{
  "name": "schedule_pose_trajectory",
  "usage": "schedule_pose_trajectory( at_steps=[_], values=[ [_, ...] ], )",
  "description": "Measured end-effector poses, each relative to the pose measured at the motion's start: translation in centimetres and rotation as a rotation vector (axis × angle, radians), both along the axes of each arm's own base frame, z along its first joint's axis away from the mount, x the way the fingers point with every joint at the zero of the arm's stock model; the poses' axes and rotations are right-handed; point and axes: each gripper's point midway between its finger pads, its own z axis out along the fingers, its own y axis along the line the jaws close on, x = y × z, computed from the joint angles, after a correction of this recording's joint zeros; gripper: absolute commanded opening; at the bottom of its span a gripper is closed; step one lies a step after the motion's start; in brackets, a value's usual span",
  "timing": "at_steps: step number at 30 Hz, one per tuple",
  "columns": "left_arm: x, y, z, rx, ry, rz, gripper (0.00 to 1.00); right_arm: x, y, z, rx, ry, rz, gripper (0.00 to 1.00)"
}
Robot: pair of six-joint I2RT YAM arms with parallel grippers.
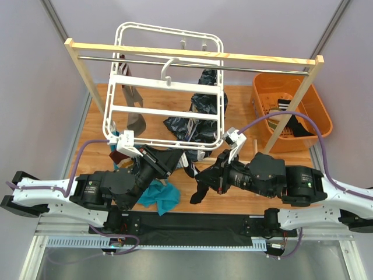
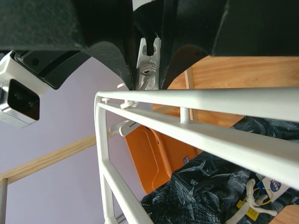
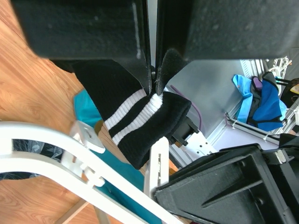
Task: Clip the socks to the hanger
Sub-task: Clamp the sock onto the hanger.
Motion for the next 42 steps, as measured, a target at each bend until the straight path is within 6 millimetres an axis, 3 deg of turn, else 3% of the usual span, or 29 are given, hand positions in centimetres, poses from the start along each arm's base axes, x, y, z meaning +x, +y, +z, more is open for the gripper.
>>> schedule_pose_trajectory(
  at_steps=[9,19,20,25,29,36,38,39,40,42],
  values=[
    [0.0,-0.3,0.2,0.004,0.000,0.000,0.00,-0.8,1.4,0.5,0.016,-0.009,0.027,0.00],
    [0.0,-0.3,0.3,0.000,0.002,-0.002,0.00,0.2,0.7,2.2,0.076,-0.040,-0.033,0.00],
    [-0.1,-0.2,0.3,-0.004,0.003,-0.004,0.11,0.2,0.6,2.5,0.085,-0.044,-0.038,0.00],
    [-0.1,0.2,0.3,-0.022,0.007,-0.009,0.41,0.6,0.6,3.0,0.102,-0.063,-0.052,0.00],
    [-0.3,0.2,0.2,-0.022,0.013,-0.025,0.44,0.7,1.4,2.3,0.073,-0.067,-0.050,0.00],
    [-0.6,0.0,-0.9,0.017,0.014,-0.045,0.62,0.8,2.4,1.7,0.054,-0.074,-0.046,0.00],
    [-0.6,0.1,-1.0,0.022,0.014,-0.048,0.69,0.8,2.4,1.9,0.059,-0.077,-0.047,0.07],
    [-0.6,0.2,-1.0,0.025,0.015,-0.049,0.83,0.8,2.4,2.0,0.063,-0.078,-0.047,0.13],
    [-0.6,0.3,-1.1,0.030,0.014,-0.049,0.84,0.8,2.4,2.0,0.065,-0.080,-0.047,0.29],
    [-0.6,0.5,-1.0,0.026,0.016,-0.049,0.85,0.8,2.5,2.1,0.068,-0.084,-0.047,0.50]
  ],
)
